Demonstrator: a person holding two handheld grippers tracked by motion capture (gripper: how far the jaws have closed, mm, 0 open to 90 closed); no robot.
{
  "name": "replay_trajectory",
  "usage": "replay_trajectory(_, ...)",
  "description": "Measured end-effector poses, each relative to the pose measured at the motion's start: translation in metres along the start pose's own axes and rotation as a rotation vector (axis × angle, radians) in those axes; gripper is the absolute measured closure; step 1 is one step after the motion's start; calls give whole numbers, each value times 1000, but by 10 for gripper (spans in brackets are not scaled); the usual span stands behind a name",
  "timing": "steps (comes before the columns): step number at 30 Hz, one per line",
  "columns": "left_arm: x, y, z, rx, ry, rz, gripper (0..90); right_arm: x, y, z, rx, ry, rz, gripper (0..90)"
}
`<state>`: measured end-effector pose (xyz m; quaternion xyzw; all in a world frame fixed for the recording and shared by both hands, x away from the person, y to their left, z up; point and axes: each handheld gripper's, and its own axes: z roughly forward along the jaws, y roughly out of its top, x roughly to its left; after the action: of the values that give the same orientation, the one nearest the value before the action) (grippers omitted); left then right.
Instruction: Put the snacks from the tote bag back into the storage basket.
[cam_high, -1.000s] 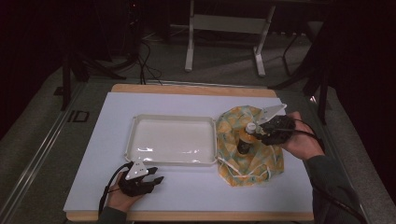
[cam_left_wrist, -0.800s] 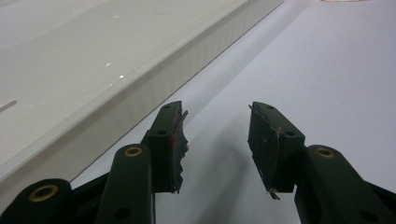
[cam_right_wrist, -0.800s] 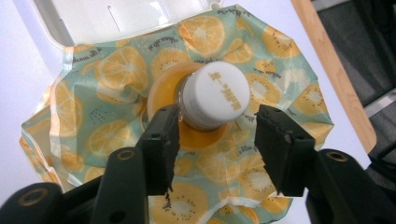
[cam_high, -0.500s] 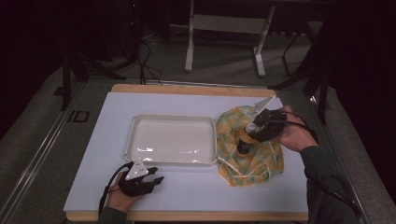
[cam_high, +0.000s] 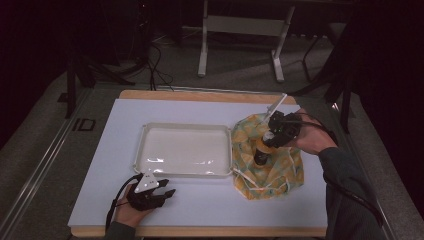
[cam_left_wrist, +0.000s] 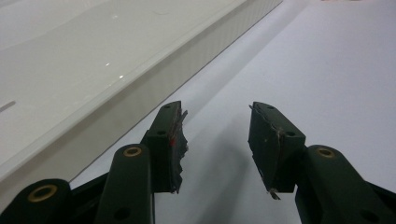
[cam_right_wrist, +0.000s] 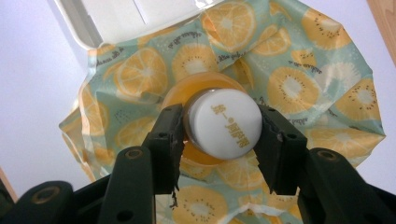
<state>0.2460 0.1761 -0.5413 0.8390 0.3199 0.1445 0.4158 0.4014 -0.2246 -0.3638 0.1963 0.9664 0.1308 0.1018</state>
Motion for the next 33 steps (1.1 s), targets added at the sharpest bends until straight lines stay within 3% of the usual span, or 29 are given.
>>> replay_trajectory(5,0,0,0,0,-1,3,548,-2,7,-1,46,5,-24,573)
replay_trajectory(7,0,0,0,1,-1,4,548,-2,9,-1,60,14,-12,574)
replay_trajectory(25,-1,0,0,1,-1,8,548,-7,20,2,118,58,14,586)
replay_trajectory(33,-1,0,0,1,-1,8,548,-6,22,1,142,55,-4,589)
